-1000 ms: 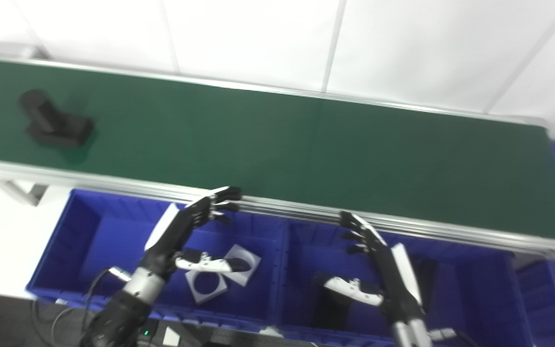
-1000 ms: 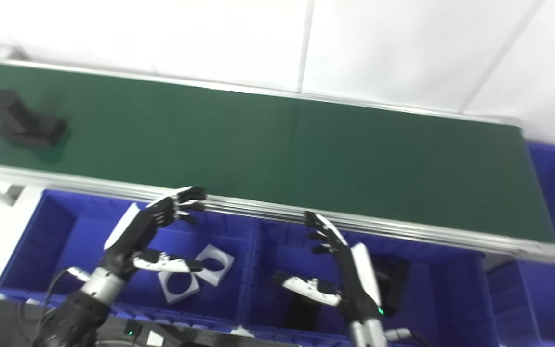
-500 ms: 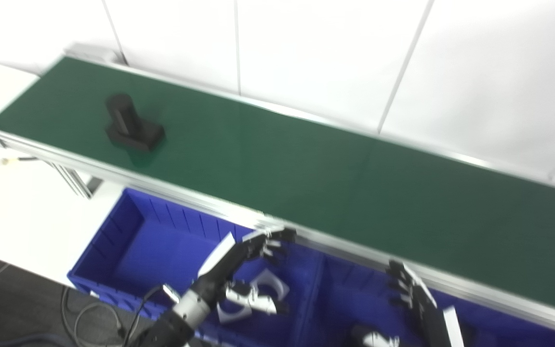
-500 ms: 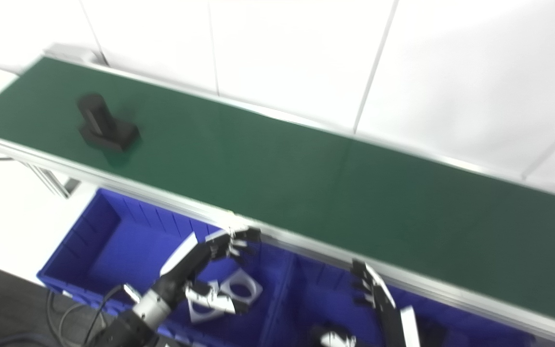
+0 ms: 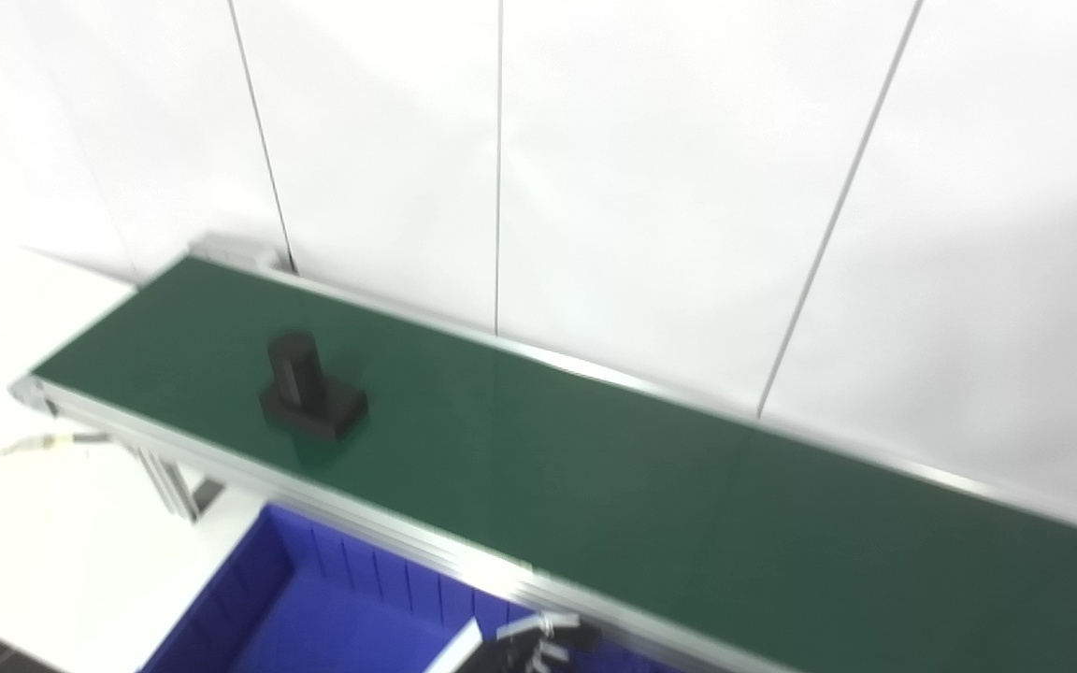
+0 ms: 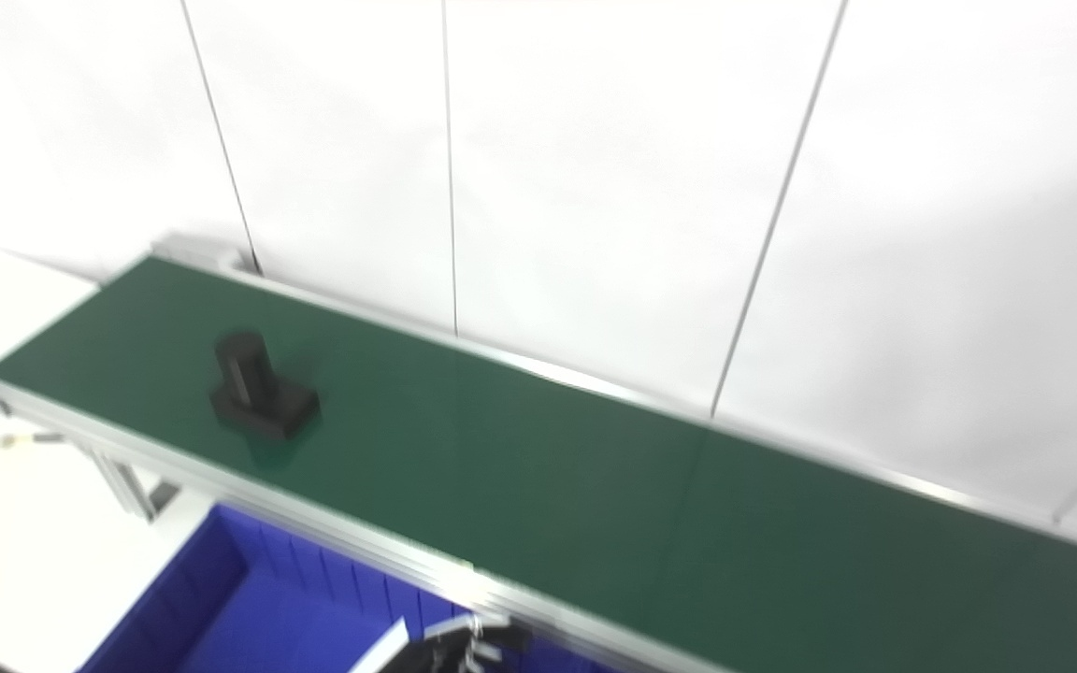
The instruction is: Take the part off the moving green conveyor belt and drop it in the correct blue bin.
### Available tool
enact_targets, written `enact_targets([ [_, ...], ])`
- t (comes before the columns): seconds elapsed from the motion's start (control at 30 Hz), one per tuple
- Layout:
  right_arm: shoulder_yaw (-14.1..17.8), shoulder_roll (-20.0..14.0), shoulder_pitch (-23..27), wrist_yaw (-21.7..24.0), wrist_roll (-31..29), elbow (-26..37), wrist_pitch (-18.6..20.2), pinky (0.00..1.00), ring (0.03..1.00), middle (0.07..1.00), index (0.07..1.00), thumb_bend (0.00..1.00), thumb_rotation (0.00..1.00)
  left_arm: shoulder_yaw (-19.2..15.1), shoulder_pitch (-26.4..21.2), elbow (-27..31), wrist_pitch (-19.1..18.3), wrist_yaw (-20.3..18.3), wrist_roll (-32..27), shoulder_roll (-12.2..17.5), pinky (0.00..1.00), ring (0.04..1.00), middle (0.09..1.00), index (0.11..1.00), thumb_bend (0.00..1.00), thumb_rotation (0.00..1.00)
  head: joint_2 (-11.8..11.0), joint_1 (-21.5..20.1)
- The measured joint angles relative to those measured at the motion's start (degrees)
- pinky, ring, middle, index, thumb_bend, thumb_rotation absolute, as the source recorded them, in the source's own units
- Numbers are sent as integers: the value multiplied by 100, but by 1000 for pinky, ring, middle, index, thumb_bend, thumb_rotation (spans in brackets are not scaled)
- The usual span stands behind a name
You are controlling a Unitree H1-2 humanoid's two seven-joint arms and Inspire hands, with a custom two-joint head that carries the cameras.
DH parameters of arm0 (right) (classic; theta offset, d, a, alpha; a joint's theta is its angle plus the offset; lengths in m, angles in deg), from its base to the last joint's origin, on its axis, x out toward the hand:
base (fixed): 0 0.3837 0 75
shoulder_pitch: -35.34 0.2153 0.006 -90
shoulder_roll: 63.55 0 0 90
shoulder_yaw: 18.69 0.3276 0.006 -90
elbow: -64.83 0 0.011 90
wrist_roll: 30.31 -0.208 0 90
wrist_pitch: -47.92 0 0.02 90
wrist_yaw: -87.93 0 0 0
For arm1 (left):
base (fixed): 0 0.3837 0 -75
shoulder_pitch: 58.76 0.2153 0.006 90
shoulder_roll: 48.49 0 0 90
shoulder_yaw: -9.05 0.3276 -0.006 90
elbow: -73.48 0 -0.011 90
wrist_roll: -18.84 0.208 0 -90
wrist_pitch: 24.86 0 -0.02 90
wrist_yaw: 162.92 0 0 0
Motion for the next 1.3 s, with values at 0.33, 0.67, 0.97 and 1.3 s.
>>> enact_targets([
  [0.33,48,38,122,-46,-10,-279,-248,607,735,800,839,730,0,215,-85,-198,0,298,2,77,556,680,776,779,989,215,-97,-44],
  [0.67,96,42,136,-47,-405,-393,-727,605,754,814,855,701,0,370,-121,-245,0,432,0,170,549,674,773,778,989,219,-115,0],
  [0.97,99,22,-24,-16,-1156,-9,-829,604,770,830,875,668,0,403,-120,-243,0,440,4,170,563,688,778,778,998,239,-97,35],
  [1.3,112,73,-238,233,-1793,1250,-779,586,740,791,861,676,0,446,-132,-250,0,540,10,152,564,687,774,775,990,214,-132,62],
])
